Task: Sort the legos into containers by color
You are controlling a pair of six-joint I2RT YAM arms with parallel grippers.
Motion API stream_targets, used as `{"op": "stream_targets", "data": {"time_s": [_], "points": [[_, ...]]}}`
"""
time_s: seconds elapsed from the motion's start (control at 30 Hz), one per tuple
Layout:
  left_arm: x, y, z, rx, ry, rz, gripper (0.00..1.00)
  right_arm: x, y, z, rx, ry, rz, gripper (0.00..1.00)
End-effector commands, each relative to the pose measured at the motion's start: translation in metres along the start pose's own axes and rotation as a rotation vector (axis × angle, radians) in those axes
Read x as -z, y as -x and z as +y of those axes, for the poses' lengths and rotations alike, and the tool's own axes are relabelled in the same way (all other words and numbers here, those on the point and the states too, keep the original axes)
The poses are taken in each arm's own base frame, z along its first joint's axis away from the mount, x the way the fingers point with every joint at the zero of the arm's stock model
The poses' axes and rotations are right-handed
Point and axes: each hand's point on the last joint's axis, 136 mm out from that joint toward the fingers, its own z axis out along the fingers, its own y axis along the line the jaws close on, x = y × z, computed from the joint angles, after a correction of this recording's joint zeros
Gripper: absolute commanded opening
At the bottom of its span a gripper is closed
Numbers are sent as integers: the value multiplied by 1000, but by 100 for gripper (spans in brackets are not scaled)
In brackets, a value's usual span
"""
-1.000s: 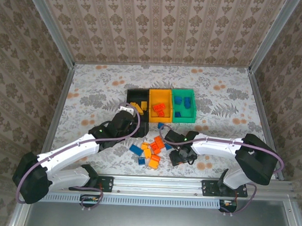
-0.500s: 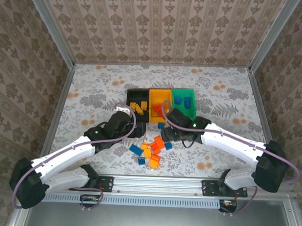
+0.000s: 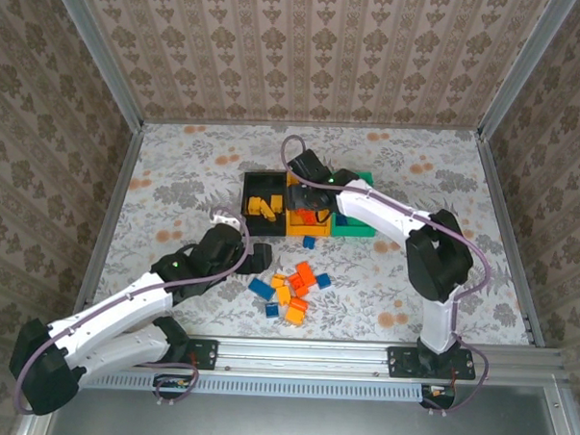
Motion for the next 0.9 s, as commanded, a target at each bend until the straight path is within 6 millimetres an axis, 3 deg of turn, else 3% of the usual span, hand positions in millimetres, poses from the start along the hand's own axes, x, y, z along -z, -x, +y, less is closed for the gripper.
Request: {"op": "stream_targets", "data": {"time_s": [0.0,0.13,0.33,0.43,0.63,0.87], "points": [[1,-13,9,27,19,42,100,-7,14,-10,4,-57,-5,73],[-1,-23,11,30,15,79,100,-10,26,-10,7,-64,-19,88],[-7,-36,3,-5,-22,139,99,16,31,-6,-11,-10,-62,91],[-12,-42,-10,-54,-46,181,99,33,22,-10,-38,26,-84,91],[-31,-51,-47,-230,-59,260,93,54,-17,-29,-82,51,-80,91],[-70,-41,-82,-386,-41,207,92,82,-46,-57,-133,48,-114,91]]}}
